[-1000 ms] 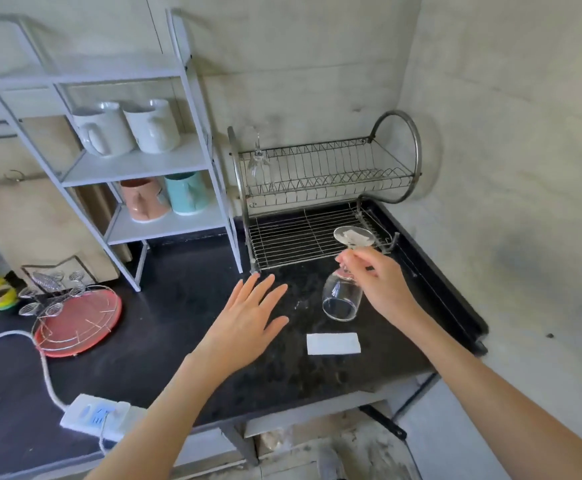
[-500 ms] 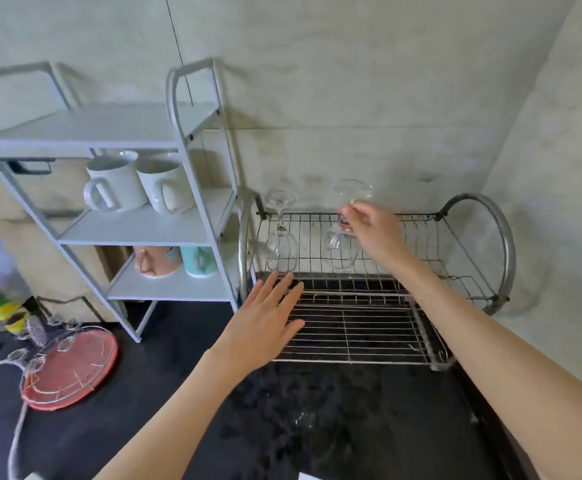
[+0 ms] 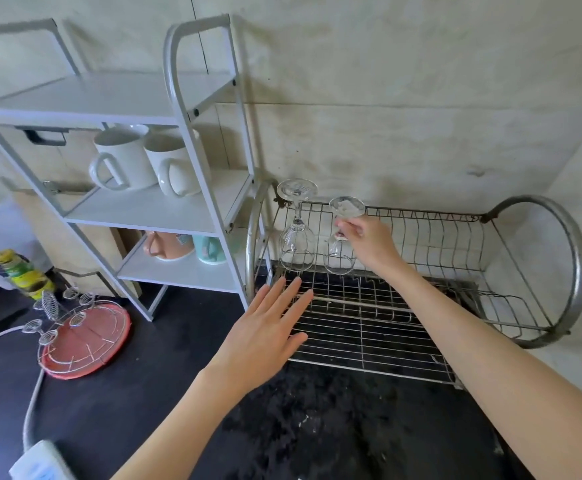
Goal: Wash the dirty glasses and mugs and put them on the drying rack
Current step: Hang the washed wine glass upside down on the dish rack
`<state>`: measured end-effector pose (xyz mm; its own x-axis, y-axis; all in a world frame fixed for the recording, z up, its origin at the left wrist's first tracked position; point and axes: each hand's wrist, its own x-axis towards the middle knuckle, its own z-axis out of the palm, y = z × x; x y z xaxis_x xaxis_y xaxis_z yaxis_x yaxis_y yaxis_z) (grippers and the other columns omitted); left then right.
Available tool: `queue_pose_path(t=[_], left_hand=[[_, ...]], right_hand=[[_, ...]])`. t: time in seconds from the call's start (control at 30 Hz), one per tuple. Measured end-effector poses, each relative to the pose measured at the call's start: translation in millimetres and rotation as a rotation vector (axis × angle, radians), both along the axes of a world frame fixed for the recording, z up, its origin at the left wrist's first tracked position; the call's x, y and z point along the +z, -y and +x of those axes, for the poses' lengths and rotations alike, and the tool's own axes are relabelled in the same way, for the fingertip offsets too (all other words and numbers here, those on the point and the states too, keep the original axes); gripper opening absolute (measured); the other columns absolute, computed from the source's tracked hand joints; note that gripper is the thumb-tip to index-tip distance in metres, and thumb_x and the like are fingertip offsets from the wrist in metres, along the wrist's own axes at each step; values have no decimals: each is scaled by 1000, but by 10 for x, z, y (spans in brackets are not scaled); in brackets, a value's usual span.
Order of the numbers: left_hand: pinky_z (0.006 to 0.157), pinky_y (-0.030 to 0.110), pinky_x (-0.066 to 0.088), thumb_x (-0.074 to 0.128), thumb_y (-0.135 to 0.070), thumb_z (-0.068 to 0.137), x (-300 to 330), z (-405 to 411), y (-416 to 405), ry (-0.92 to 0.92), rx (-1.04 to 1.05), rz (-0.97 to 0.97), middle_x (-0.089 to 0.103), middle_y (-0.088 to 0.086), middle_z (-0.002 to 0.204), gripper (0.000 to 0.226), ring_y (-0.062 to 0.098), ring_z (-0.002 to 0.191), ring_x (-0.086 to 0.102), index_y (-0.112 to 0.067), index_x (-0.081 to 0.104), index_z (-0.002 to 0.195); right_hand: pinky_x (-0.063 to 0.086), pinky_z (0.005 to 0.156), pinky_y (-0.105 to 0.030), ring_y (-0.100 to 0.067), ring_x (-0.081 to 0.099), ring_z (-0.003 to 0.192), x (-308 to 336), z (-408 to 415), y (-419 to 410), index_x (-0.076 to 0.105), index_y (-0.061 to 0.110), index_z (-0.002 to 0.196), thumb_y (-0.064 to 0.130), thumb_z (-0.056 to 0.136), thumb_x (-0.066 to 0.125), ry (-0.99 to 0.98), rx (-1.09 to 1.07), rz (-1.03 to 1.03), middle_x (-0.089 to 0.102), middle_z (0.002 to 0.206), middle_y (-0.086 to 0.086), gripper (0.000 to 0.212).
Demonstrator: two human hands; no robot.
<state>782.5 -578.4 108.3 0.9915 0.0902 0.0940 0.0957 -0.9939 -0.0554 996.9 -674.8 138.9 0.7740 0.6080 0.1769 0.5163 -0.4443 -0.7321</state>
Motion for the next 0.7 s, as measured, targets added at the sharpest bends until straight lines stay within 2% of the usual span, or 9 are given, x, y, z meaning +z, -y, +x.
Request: queue_pose_path(t=[0.2, 0.33, 0.4, 0.5, 0.6, 0.7], left_hand=[[109, 45, 13, 22, -48, 91, 1, -1, 4, -9, 6, -72, 31, 5, 151, 61, 25, 140, 24, -21, 29, 145], [108, 45, 19, 25, -47, 90, 8, -3, 17, -24, 10, -38, 36, 6, 148, 60, 26, 137, 31, -20, 32, 143], [108, 45, 15, 24, -48, 90, 9, -7, 14, -33, 6, -56, 34, 6, 150, 61, 25, 138, 28, -21, 29, 145], [111, 44, 4, 20, -49, 91, 35, -4, 13, -35, -3, -84, 22, 4, 154, 62, 23, 142, 15, -23, 20, 147], [110, 34, -13, 26, -47, 95, 65, 4, 21, -37, -5, -93, 1, -2, 157, 61, 18, 145, -4, -28, 2, 148], [111, 28, -13, 33, -43, 99, 131, 19, 15, -88, -1, -78, -8, -4, 157, 63, 15, 144, -10, -29, -3, 148]], right_hand=[[38, 90, -21, -20, 60, 110, -7, -7, -7, 65, 8, 117, 24, 97, 49, 12, 20, -8, 65, 120, -7, 30], [41, 89, -25, -20, 61, 105, 8, -34, 3, 67, 4, 109, 22, 98, 48, 18, 23, 3, 68, 114, -9, 29], [42, 88, -26, -20, 61, 104, 1, -47, 8, 67, 4, 110, 22, 98, 48, 19, 26, 11, 68, 113, -9, 29], [42, 89, -26, -20, 59, 106, -21, -42, 22, 65, 6, 115, 25, 97, 48, 14, 45, -10, 65, 118, -8, 31], [45, 93, -34, -21, 57, 108, -29, -38, 52, 60, 7, 121, 28, 96, 49, -10, 22, -43, 60, 120, -9, 34], [43, 99, -37, -21, 52, 118, -23, -66, 98, 45, 10, 136, 37, 95, 49, -11, -14, -94, 52, 131, -7, 49]])
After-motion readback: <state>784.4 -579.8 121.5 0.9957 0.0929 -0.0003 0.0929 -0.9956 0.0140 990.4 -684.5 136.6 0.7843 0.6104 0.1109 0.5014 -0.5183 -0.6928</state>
